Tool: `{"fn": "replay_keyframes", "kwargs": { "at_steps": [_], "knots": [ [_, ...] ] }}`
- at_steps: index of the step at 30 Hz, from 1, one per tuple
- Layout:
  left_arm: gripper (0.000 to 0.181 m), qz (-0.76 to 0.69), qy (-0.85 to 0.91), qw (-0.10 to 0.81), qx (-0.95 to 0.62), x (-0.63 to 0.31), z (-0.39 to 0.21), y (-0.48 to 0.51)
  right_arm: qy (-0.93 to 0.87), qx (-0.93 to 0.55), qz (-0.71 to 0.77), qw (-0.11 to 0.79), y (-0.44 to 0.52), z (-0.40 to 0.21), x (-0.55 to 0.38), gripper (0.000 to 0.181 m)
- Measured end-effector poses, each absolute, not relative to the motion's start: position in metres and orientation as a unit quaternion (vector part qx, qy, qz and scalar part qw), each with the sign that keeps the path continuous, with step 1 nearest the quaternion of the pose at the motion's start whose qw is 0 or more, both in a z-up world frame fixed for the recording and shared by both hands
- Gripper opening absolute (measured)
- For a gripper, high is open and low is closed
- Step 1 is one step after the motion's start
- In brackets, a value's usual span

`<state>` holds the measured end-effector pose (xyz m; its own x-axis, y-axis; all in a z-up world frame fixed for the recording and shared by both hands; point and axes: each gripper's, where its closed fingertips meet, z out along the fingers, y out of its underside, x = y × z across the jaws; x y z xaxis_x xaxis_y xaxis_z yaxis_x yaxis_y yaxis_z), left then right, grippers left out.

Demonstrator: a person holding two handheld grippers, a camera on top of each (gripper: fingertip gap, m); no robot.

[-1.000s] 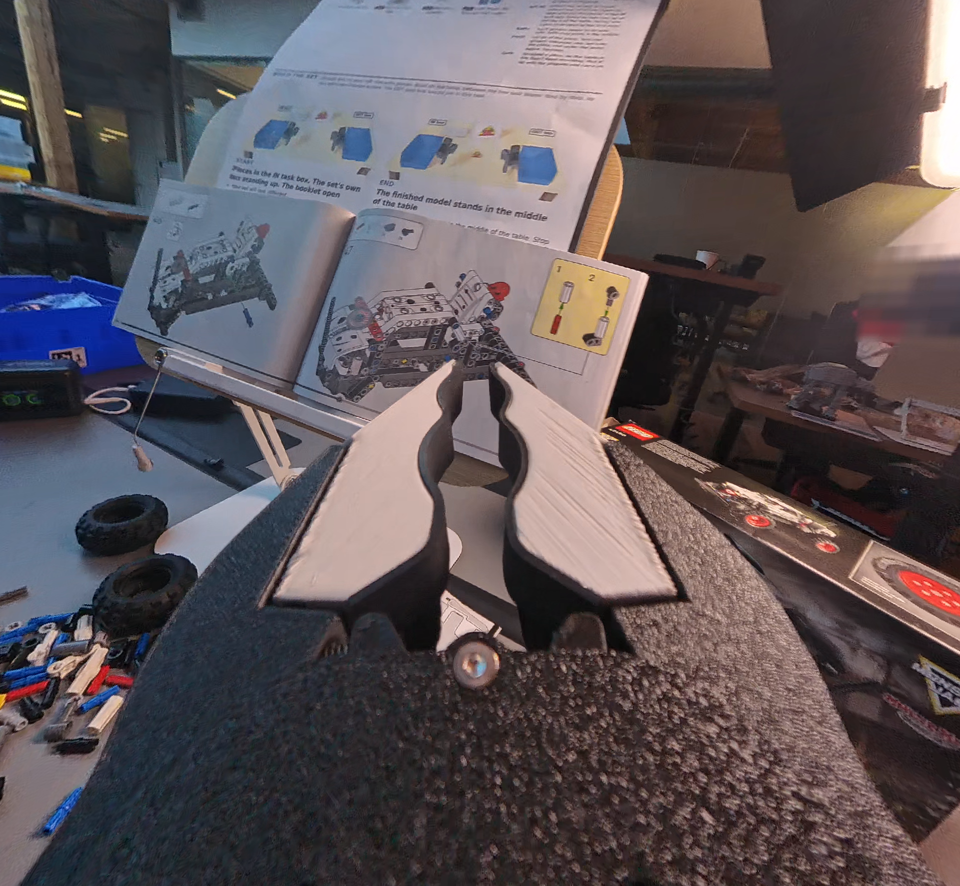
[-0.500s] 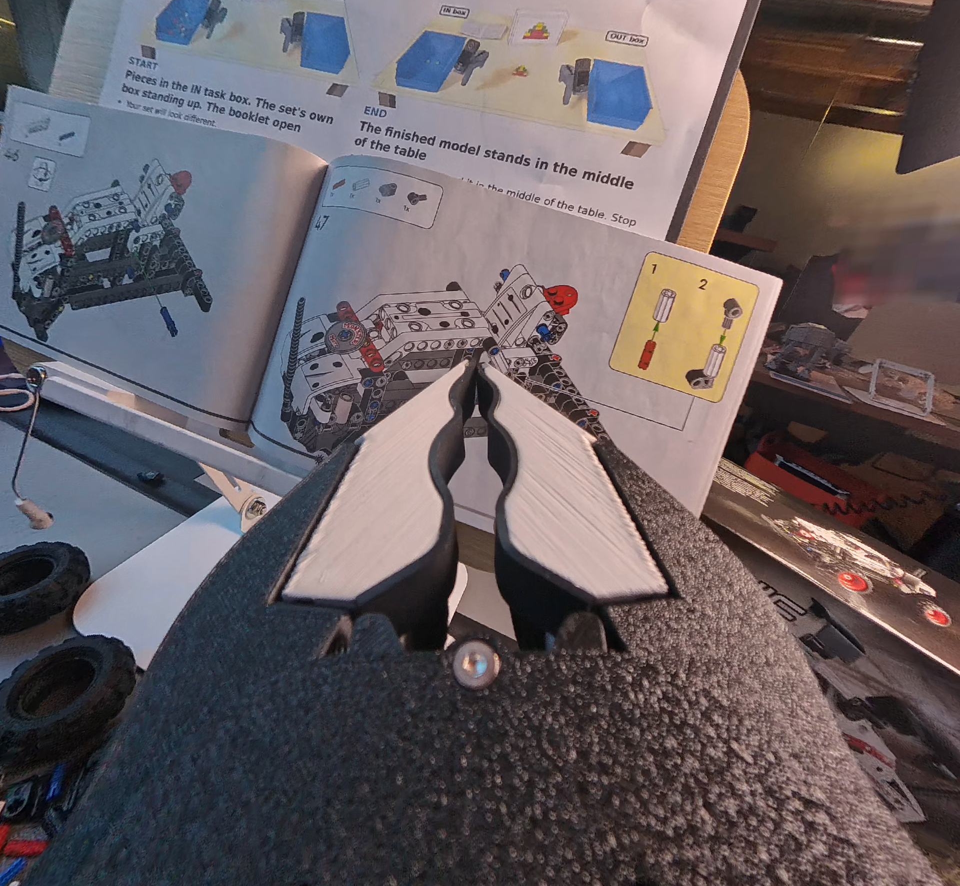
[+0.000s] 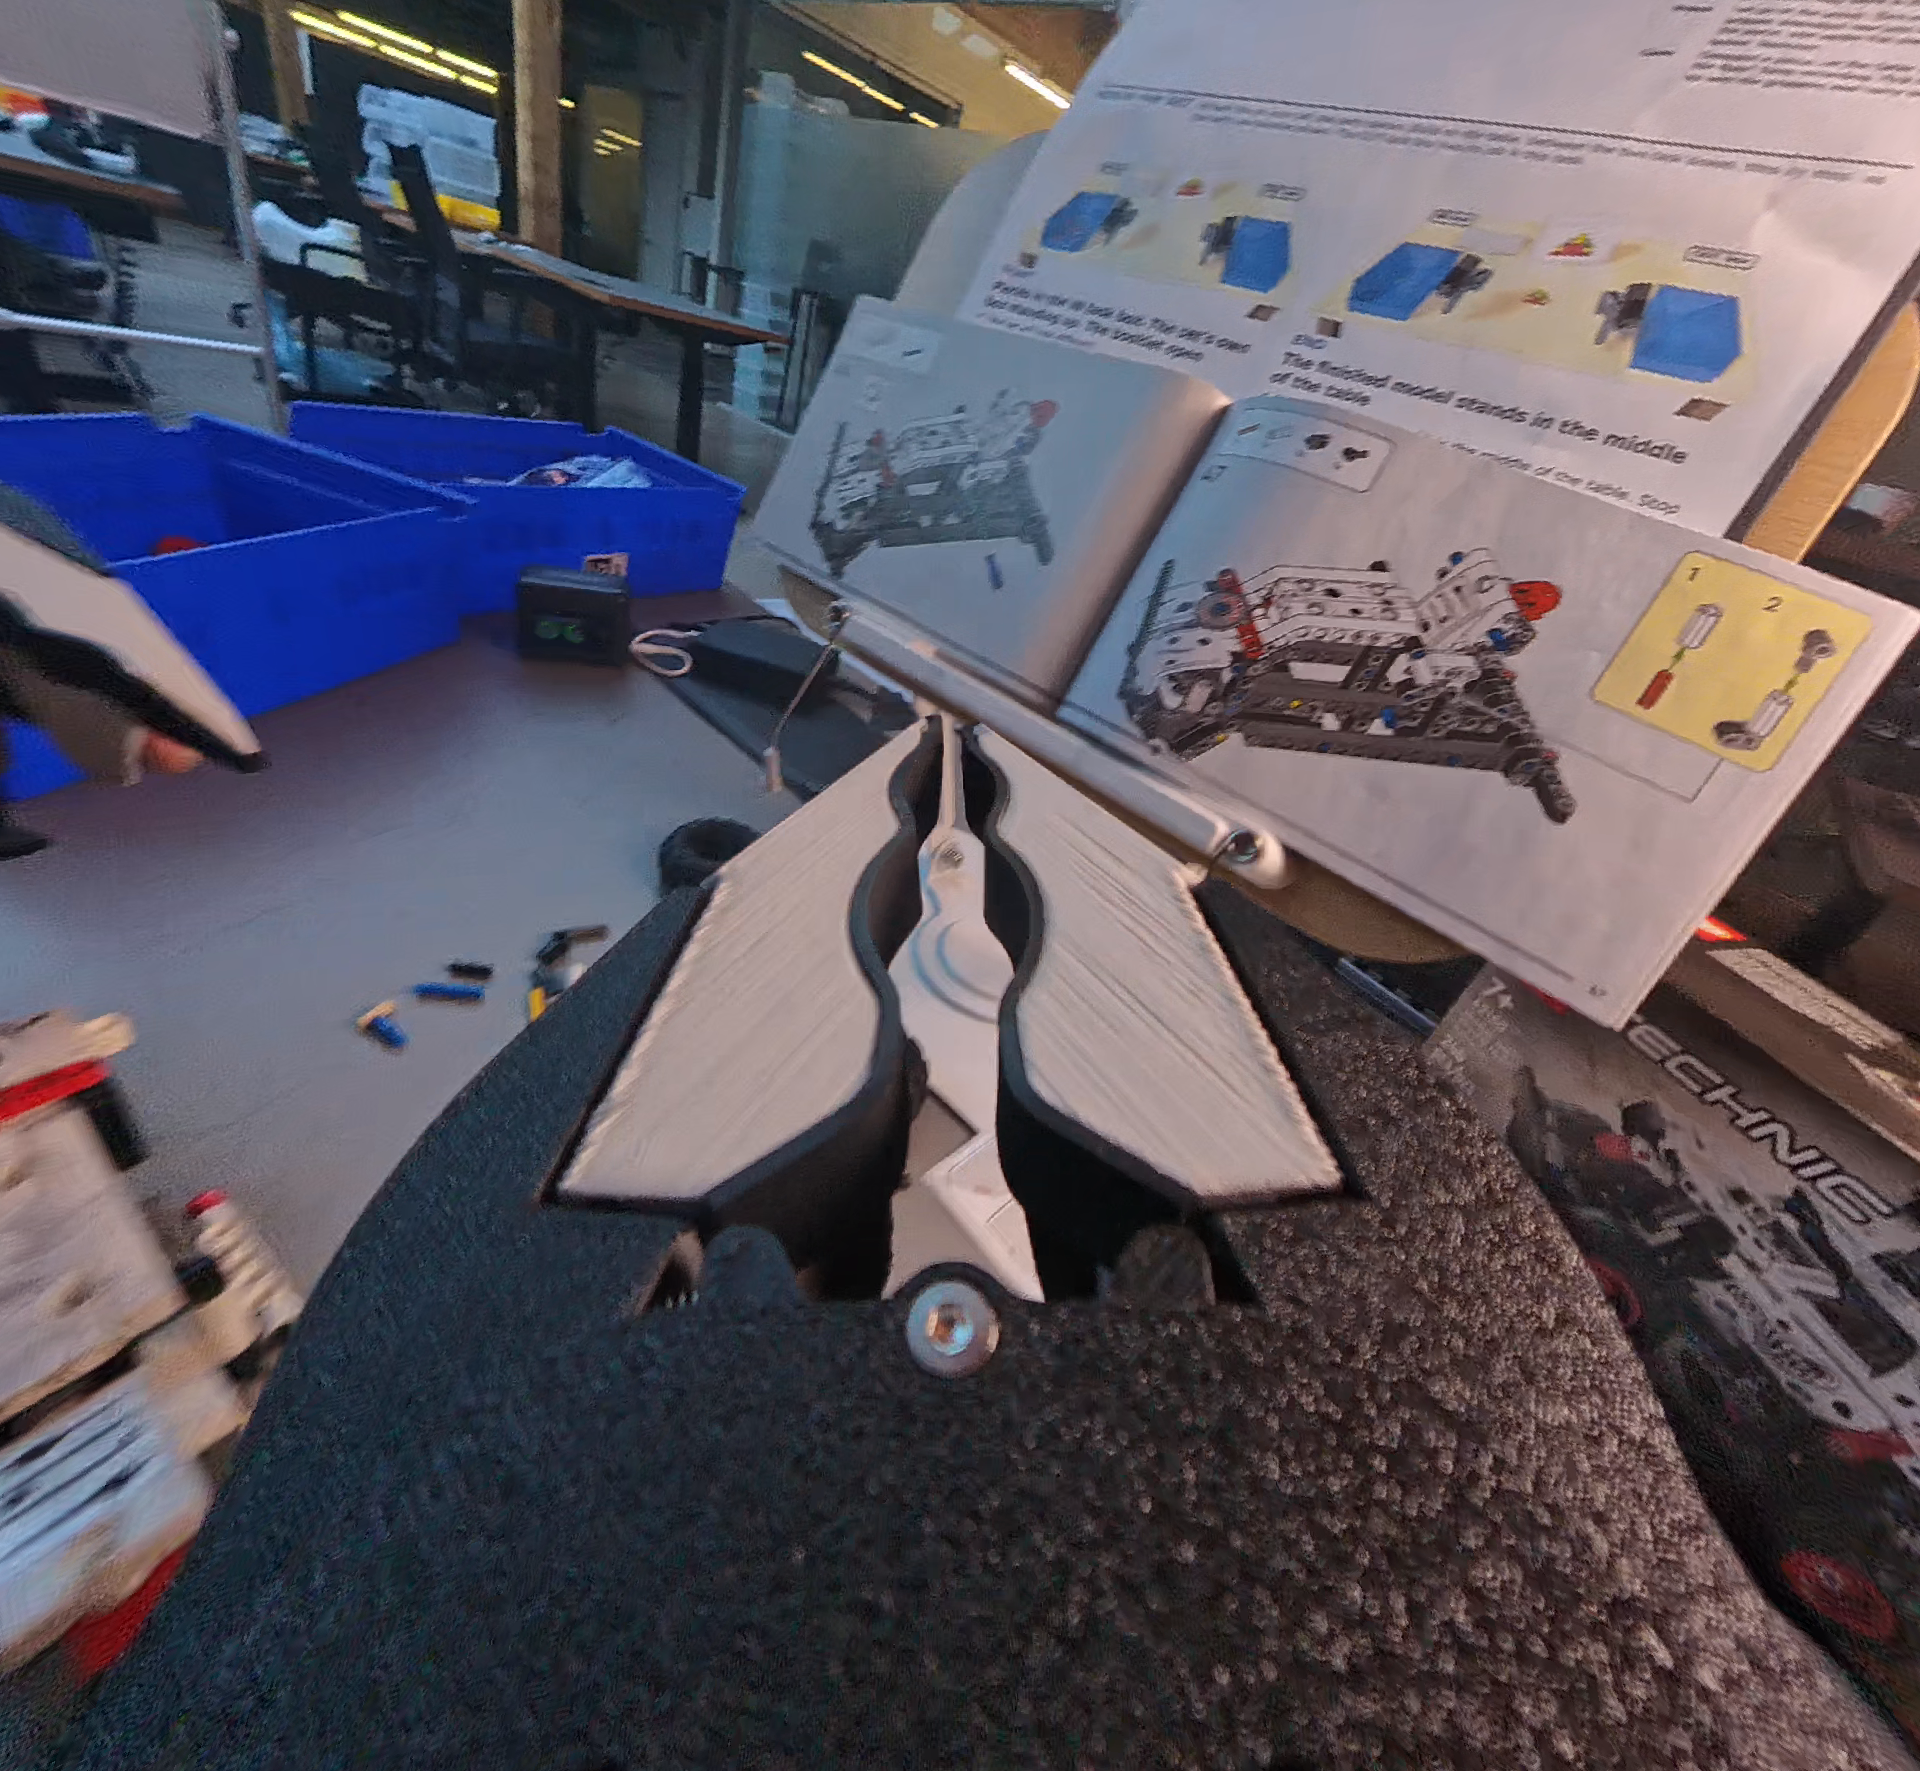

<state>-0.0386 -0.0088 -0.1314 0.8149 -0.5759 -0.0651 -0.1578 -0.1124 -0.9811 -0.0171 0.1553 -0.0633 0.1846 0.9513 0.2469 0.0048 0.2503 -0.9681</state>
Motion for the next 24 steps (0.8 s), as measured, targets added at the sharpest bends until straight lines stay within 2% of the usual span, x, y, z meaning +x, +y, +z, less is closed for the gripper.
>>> {"fn": "replay_keyframes", "kwargs": {
  "at_steps": [4,8,15,19,22,24],
  "knots": [
    [0.072,-0.141,0.318,0.514,-0.785,-0.02,-0.164,-0.011,-0.567,-0.475,0.367,0.564,0.089,-0.1,0.028,0.006],
    [0.066,-0.096,0.363,0.403,-0.835,-0.008,-0.19,-0.011,-0.622,-0.504,0.277,0.532,0.039,-0.151,0.06,0.014],
    [0.071,-0.056,0.429,0.231,-0.871,0.01,-0.208,-0.015,-0.578,-0.595,0.261,0.494,-0.017,-0.197,0.055,0.018],
    [0.06,-0.033,0.44,0.174,-0.88,0.013,-0.221,-0.012,-0.551,-0.619,0.205,0.52,-0.007,-0.206,0.046,0.018],
    [0.046,-0.021,0.435,0.173,-0.883,0.014,-0.223,-0.007,-0.548,-0.623,0.195,0.523,-0.004,-0.211,0.042,0.014],
    [0.046,-0.026,0.429,0.175,-0.886,0.015,-0.223,-0.006,-0.546,-0.617,0.199,0.531,-0.006,-0.209,0.038,0.01]
  ]
}}
